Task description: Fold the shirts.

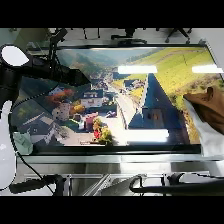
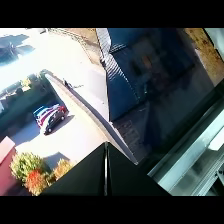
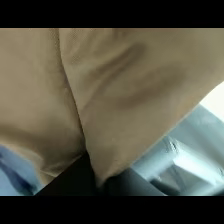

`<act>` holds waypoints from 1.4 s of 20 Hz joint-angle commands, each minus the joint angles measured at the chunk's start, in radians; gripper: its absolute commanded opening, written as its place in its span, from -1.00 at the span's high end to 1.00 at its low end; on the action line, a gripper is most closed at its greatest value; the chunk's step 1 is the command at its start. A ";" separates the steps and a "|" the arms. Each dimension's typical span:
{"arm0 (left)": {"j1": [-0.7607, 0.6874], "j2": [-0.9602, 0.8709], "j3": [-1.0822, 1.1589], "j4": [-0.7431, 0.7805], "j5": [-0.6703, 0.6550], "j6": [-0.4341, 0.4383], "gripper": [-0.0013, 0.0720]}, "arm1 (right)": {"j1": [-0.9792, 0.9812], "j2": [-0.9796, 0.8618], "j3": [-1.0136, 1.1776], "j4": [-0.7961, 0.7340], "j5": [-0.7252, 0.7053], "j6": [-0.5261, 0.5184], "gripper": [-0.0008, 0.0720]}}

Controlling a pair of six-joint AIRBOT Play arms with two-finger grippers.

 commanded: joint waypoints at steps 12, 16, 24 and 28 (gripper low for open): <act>0.020 0.001 0.030 0.000 0.069 -0.002 0.92 | 0.305 -0.104 0.180 0.005 -0.180 -0.063 0.92; 0.069 0.099 -0.035 0.000 0.054 -0.023 0.92 | 0.496 -0.073 0.163 0.112 -0.269 -0.082 0.92; 0.000 0.475 -0.631 0.001 0.134 -0.023 0.92 | 0.879 0.227 -0.404 0.239 -0.495 -0.105 0.92; -0.077 0.603 -0.839 0.001 0.194 -0.027 0.92 | 0.966 0.414 -0.675 0.240 -0.592 -0.105 0.92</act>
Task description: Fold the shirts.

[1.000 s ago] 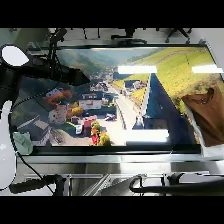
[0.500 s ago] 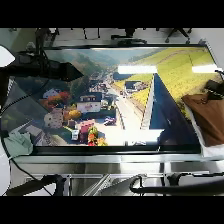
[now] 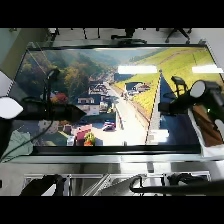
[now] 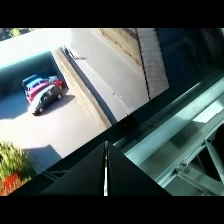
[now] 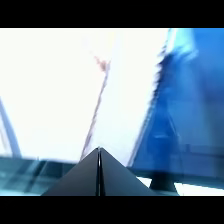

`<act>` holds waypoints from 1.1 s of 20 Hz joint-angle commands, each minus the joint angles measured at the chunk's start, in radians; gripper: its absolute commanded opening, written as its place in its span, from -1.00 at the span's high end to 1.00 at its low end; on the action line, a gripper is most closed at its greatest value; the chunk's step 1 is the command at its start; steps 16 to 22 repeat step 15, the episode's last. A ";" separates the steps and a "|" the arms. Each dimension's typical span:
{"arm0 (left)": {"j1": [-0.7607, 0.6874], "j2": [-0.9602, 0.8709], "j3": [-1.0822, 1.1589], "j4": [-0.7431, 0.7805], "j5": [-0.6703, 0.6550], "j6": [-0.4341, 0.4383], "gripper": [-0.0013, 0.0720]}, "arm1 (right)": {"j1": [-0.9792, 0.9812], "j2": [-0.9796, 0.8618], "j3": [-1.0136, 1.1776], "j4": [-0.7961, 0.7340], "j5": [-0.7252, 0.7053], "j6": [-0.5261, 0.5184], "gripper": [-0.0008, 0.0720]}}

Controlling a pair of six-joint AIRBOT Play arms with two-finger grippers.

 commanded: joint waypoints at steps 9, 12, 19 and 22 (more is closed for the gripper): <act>-0.095 0.220 -0.318 0.000 0.123 -0.045 0.92 | 0.071 0.175 -0.224 0.032 -0.033 -0.003 0.92; -0.095 0.245 -0.318 0.000 0.122 -0.045 0.92 | 0.071 0.175 -0.224 0.032 -0.033 -0.003 0.92; -0.095 0.272 -0.318 0.000 0.123 -0.045 0.92 | 0.071 0.175 -0.224 0.032 -0.033 -0.003 0.92; -0.095 0.272 -0.318 0.000 0.123 -0.045 0.92 | 0.071 0.175 -0.224 0.032 -0.033 -0.003 0.92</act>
